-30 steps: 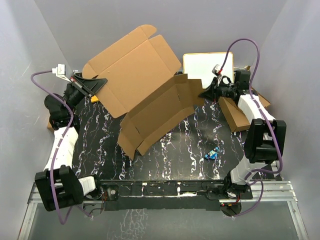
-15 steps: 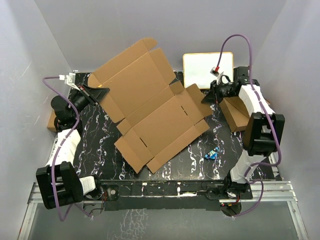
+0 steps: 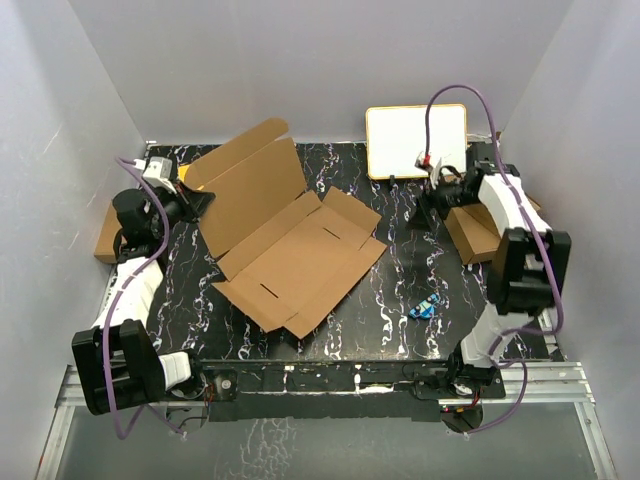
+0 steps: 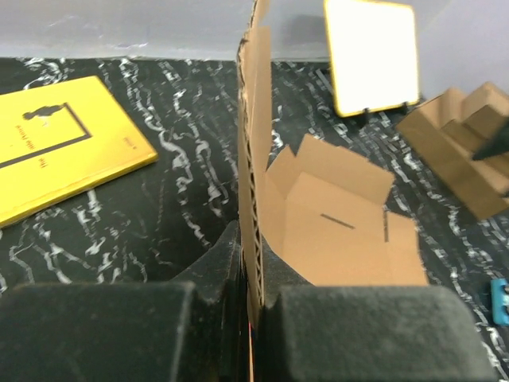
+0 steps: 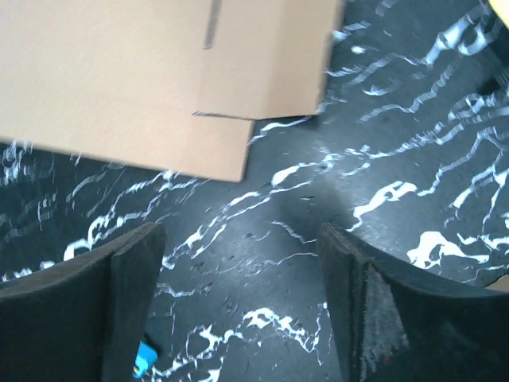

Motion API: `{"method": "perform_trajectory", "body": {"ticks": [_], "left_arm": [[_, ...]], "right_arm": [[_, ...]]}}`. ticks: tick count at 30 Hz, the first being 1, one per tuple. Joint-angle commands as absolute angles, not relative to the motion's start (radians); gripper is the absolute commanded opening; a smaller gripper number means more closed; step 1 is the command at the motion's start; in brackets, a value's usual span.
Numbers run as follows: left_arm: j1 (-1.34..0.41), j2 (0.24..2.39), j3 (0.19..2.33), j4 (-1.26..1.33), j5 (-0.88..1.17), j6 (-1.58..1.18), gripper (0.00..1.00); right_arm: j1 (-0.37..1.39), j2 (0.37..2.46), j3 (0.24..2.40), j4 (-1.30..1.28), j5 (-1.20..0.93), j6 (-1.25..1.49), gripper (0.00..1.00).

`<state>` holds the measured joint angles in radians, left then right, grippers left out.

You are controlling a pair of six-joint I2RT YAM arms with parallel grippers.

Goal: Fold the paper box

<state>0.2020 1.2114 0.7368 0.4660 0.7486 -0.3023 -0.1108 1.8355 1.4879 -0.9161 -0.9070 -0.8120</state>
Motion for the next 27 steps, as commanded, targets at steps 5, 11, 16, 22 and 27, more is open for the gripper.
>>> {"method": "perform_trajectory", "body": {"ticks": [5, 11, 16, 22, 27], "left_arm": [[0.190, 1.188, 0.699, 0.344, 0.662, -0.107, 0.00], [0.185, 1.200, 0.669, 0.312, 0.673, -0.090, 0.00], [0.178, 1.186, 0.652, 0.317, 0.685, -0.082, 0.00], [0.176, 1.194, 0.648, 0.336, 0.714, -0.100, 0.00], [0.176, 1.196, 0.649, 0.336, 0.719, -0.107, 0.00]], "right_arm": [[-0.033, 1.408, 0.992, -0.884, -1.188, -1.679, 1.00], [0.304, 1.415, 0.842, -0.601, -0.997, -1.568, 1.00], [0.455, 1.478, 0.786, -0.385, -0.855, -1.526, 0.98], [0.551, 1.516, 0.724, -0.248, -0.740, -1.537, 0.94], [0.578, 1.522, 0.716, -0.230, -0.725, -1.544, 0.87]]}}
